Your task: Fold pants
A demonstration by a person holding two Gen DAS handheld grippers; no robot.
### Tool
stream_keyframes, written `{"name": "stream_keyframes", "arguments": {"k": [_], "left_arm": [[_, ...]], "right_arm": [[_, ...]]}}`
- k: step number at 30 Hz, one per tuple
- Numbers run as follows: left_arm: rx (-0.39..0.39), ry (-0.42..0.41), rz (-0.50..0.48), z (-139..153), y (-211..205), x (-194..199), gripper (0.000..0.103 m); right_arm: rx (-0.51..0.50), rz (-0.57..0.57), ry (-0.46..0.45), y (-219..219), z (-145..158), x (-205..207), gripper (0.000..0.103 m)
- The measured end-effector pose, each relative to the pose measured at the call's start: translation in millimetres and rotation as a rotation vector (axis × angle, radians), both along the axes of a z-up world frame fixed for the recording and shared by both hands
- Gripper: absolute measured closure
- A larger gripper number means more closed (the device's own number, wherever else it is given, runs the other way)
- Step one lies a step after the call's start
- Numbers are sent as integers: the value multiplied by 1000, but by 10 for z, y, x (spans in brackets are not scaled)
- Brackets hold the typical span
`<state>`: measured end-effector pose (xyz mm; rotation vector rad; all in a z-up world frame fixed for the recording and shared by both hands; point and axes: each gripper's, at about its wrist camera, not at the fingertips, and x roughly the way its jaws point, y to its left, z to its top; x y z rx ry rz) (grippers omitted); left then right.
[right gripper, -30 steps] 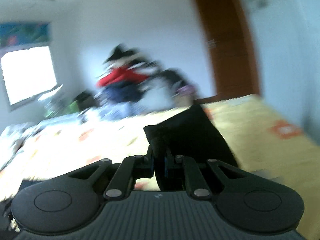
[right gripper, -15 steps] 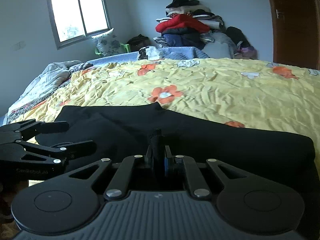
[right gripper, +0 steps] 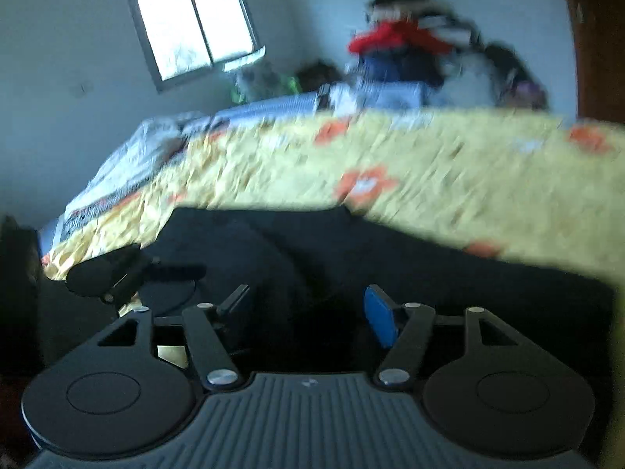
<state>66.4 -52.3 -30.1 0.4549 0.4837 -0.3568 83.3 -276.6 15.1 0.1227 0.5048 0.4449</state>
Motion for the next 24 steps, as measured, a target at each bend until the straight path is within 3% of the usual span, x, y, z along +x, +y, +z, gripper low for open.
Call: {"name": "stream_keyframes", "arguments": {"k": [4,6,9,12,16,18,21,24], "left_arm": [[-136,19,30,168,10,79,10],[-191,30,28,260,-25,136,9],[-211,31,-4,352,-173,196,8],[-171,13,-40,329,-442,281,7],[-94,34,-75,147,-730,337,7],[-61,52,-78,37,-800,344,7],[-54,72,-81,-63,-811,340,7],[-64,85,-70,-93,-803,379,5]], "right_arm": [[-172,-288,10,-531,16,-98,40],[-167,-401,69,-842,-90,-70,38],[102,-402,177,-1318,-304,29,38],[326,-347,237,-1593,-500,235,38],[505,-318,310,-1816,-721,574,41],[541,-308,320,-1846,-757,666,78],[421,-330,258,-1782,-587,680,92],[326,-352,163,-1712,-384,708,95]]}}
